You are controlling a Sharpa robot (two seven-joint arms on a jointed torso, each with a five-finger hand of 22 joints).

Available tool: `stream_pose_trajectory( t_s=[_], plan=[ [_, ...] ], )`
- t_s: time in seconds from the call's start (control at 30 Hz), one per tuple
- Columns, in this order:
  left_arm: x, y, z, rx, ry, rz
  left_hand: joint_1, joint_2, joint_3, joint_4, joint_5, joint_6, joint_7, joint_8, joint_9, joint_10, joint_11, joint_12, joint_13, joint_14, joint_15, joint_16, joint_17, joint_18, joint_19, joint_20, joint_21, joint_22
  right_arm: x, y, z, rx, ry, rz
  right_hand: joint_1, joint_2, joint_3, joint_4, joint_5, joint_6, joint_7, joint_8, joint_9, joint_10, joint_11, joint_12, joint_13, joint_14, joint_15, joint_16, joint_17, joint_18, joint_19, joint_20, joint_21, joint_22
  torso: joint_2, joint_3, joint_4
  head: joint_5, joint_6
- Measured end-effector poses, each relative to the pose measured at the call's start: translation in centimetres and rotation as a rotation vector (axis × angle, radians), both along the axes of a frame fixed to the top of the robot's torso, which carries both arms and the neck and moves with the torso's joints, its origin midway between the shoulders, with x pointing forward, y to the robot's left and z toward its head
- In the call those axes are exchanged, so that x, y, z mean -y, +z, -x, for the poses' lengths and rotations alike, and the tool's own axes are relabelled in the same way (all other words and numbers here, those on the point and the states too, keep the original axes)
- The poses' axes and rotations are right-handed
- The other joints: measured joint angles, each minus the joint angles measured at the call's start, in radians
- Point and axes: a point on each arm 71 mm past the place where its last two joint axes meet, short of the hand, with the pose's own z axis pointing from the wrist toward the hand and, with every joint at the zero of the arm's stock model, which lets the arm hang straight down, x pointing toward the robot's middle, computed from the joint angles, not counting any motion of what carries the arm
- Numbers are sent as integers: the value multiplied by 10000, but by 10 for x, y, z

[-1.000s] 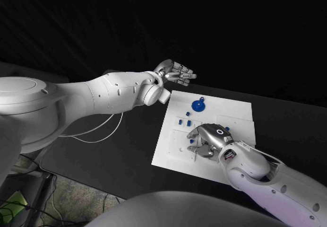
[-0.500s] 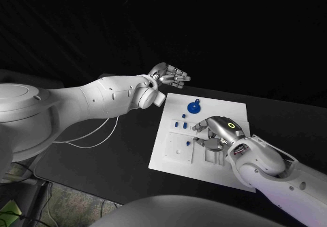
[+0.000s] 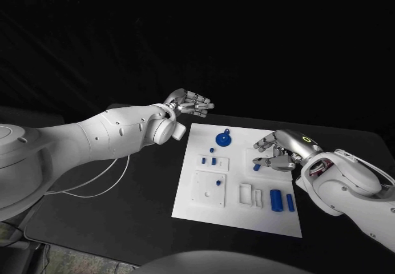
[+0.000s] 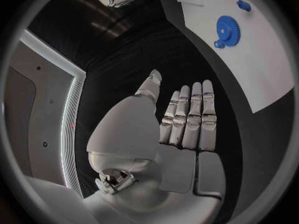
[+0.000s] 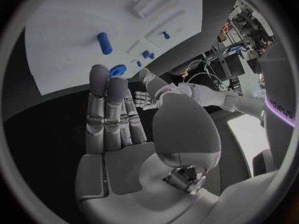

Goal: Assemble the parts on the task board

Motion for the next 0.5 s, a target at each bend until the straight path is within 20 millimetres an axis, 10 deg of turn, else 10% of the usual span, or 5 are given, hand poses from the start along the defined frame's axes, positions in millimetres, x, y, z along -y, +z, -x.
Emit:
stream_pose_trajectory(
  t_s=[0.5],
  plan=[
    [-3,0,1,4,-15,12,0,0,0,0,0,67,8,0,0,0,0,0,0,0,0,0,0,0,0,0,0,1,6,-15,-10,-328,-181,1027,250,57,-590,175,-180,-87,-57,0,-8,-162,18,0,0,-38,33,-1,-64,-34,-15,46,-227,148,6,5,11,-146,-27]
  ],
)
